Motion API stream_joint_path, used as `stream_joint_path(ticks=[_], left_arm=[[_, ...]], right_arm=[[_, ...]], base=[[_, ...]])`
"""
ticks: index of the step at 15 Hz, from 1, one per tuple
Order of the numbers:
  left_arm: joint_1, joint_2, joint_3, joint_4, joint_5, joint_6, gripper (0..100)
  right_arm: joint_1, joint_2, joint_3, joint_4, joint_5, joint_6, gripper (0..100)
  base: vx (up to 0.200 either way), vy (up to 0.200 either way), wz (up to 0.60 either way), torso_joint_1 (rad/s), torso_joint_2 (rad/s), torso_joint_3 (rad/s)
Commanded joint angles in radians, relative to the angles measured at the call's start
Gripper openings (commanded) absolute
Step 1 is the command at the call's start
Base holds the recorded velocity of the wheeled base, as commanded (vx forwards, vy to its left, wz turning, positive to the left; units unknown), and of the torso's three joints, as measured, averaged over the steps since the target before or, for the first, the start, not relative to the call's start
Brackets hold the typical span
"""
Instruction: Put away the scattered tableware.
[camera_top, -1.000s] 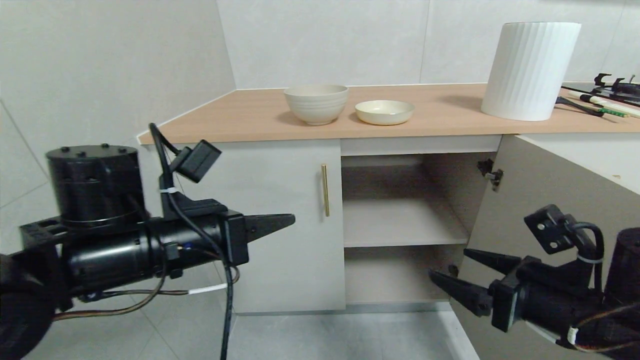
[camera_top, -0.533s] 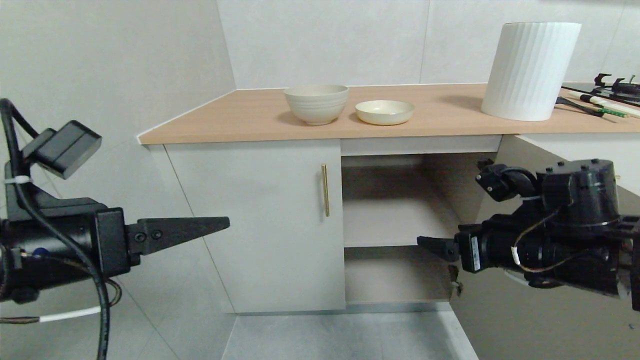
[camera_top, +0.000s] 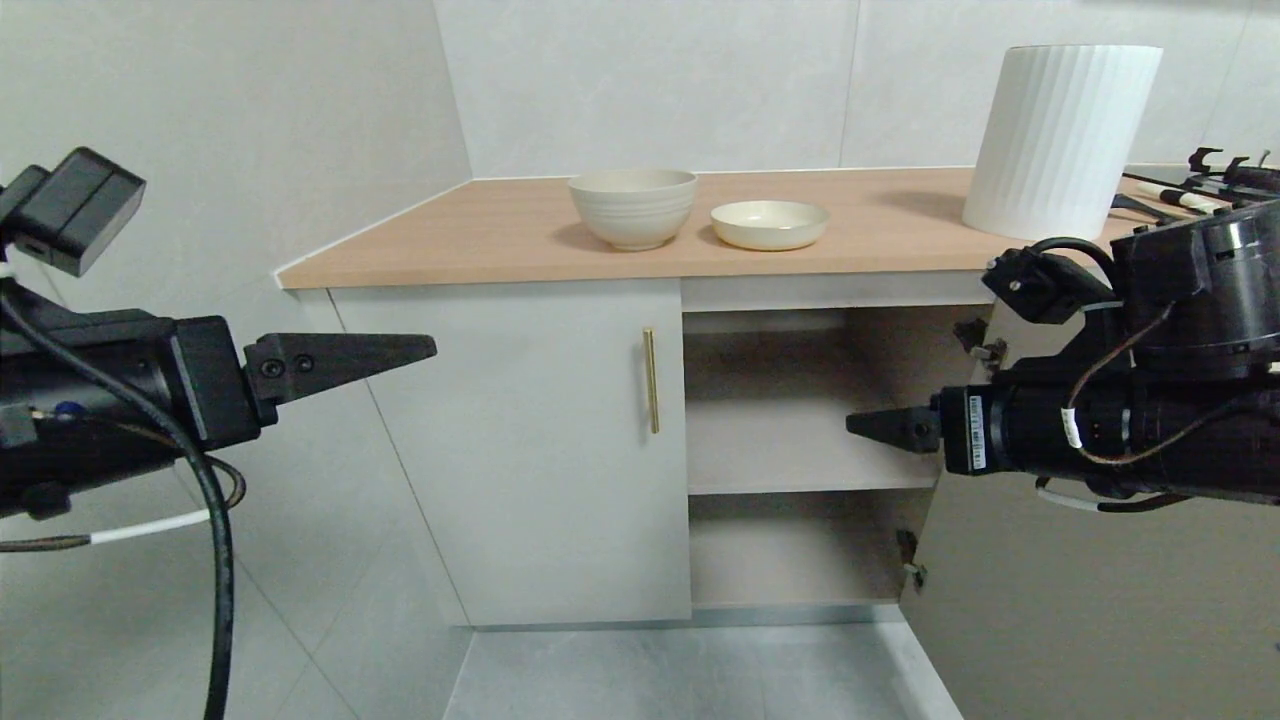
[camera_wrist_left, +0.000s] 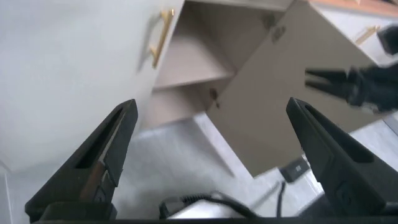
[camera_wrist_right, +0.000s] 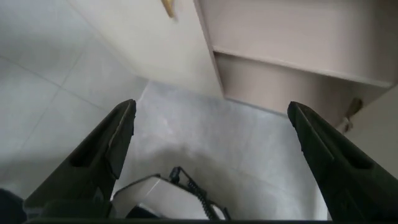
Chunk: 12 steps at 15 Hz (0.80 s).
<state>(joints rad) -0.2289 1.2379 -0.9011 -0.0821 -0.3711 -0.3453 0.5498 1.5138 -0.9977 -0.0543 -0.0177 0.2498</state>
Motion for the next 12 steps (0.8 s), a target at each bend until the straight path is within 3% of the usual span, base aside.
stream_joint_path(ticks=[1, 12], left_arm=[[-0.001, 0.032, 0.002, -0.004, 0.003, 0.002, 100], [-0.003, 0.032, 0.002, -0.007, 0.003, 0.002, 100]], right_arm=[[0.019, -0.021, -0.002, 0.007, -0.001, 0.0, 100], [0.027, -0.04, 0.024, 0.039, 0.001, -0.01, 100]], base=[[0.2, 0.0, 0.0, 0.002, 0.0, 0.002], [0.2, 0.0, 0.0, 0.001, 0.0, 0.003]])
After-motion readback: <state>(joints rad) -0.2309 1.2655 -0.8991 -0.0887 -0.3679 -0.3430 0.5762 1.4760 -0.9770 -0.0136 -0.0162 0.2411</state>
